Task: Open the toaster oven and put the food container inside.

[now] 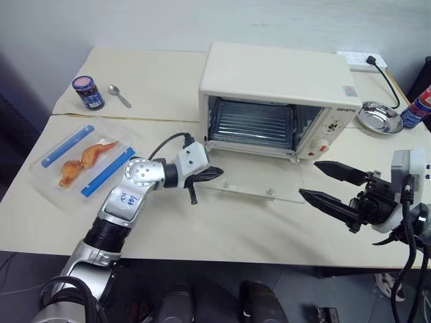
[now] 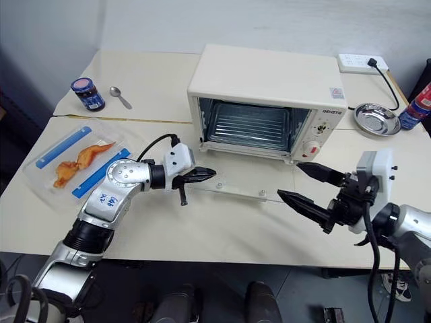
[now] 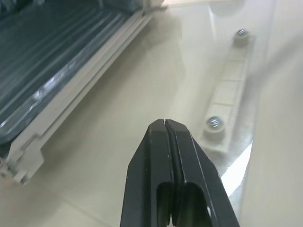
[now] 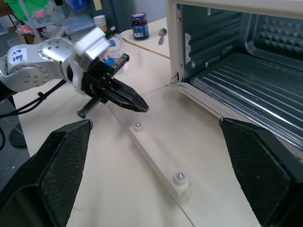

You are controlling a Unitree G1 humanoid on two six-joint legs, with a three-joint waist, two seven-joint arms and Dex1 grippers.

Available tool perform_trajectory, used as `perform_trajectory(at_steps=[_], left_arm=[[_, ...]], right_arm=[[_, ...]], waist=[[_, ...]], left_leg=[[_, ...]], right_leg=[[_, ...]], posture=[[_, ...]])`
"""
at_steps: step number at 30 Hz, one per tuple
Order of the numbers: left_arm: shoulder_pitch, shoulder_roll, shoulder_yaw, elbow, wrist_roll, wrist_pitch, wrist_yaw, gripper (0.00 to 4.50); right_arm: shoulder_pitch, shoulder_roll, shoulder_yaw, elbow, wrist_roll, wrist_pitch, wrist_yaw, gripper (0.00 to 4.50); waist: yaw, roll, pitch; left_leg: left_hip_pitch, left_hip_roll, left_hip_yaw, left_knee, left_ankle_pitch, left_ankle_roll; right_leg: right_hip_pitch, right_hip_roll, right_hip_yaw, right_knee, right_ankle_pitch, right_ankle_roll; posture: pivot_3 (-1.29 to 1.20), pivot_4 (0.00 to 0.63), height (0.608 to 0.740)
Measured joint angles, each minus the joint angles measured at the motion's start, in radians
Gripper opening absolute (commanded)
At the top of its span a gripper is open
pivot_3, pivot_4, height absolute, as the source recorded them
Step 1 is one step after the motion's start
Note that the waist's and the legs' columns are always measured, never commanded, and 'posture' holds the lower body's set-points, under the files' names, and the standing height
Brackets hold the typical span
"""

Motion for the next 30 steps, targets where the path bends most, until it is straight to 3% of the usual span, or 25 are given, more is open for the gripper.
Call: perform_trajectory(at_steps=[6, 13, 15, 17, 20, 23, 27, 30], left_arm=[[0.070, 0.019, 0.037, -0.052, 0.014, 0.031, 0.035, 0.02], [0.285, 0.039, 0.277, -0.420, -0.053, 0.314, 0.189, 0.02], [0.317, -0.001, 0.384, -0.542, -0.099, 0.433, 0.262, 0.02], [0.315, -0.151, 0.578, -0.713, -0.167, 0.618, 0.392, 0.02], [0.280, -0.306, 0.793, -0.903, -0.210, 0.840, 0.545, 0.61], [0.237, -0.414, 1.004, -1.000, -0.192, 0.984, 0.669, 1.49], [0.121, -0.435, 1.273, -1.015, -0.118, 1.128, 0.780, 2.54], [0.073, -0.397, 1.389, -1.016, -0.061, 1.239, 0.807, 3.30]], right_arm=[[-0.081, -0.025, 0.052, 0.031, -0.002, -0.001, 0.020, 4.50], [-0.247, -0.031, 0.178, 0.136, -0.028, -0.003, 0.081, 4.50], [-0.276, -0.031, 0.205, 0.159, -0.038, -0.003, 0.100, 4.50], [-0.318, -0.029, 0.245, 0.192, -0.055, -0.004, 0.132, 4.50], [-0.368, -0.027, 0.296, 0.233, -0.081, -0.008, 0.175, 4.50], [-0.434, -0.014, 0.352, 0.298, -0.096, -0.008, 0.226, 4.50], [-0.497, 0.000, 0.396, 0.358, -0.128, -0.010, 0.284, 4.50], [-0.512, 0.011, 0.403, 0.380, -0.146, -0.011, 0.311, 4.50]], waist=[[0.000, 0.000, 0.000], [-0.010, 0.000, 0.000], [-0.006, 0.000, 0.000], [-0.002, 0.000, 0.000], [0.001, 0.000, 0.000], [0.000, -0.001, 0.000], [-0.002, -0.001, 0.000], [-0.002, -0.001, 0.000]], left_leg=[[-0.001, 0.000, -0.001, 0.000, 0.000, 0.001], [0.000, 0.003, -0.004, 0.000, 0.000, 0.001], [-0.001, 0.003, -0.004, 0.000, 0.000, 0.001], [-0.001, 0.001, -0.005, 0.001, -0.001, 0.003], [-0.001, 0.001, -0.005, 0.002, -0.001, 0.003], [-0.001, -0.001, -0.004, 0.003, 0.000, 0.002], [-0.001, -0.001, -0.004, 0.003, 0.000, 0.000], [-0.001, -0.001, -0.005, 0.002, 0.000, -0.001]], right_leg=[[0.000, -0.001, 0.000, 0.000, 0.000, 0.000], [0.000, -0.003, 0.000, 0.001, 0.000, 0.000], [0.000, -0.004, -0.001, 0.001, 0.000, 0.000], [0.001, -0.005, 0.000, 0.001, 0.001, 0.001], [0.002, -0.005, -0.001, 0.000, 0.001, 0.002], [0.002, -0.004, -0.001, -0.001, 0.002, 0.002], [0.002, -0.001, -0.002, -0.001, 0.001, 0.002], [0.002, -0.001, -0.002, -0.001, 0.001, 0.002]], posture=[[0.00, 0.150, 0.740], [0.00, 0.150, 0.740], [0.00, 0.150, 0.740], [0.00, 0.150, 0.740], [0.00, 0.150, 0.740], [0.00, 0.150, 0.740], [0.00, 0.150, 0.740], [0.00, 0.150, 0.740]])
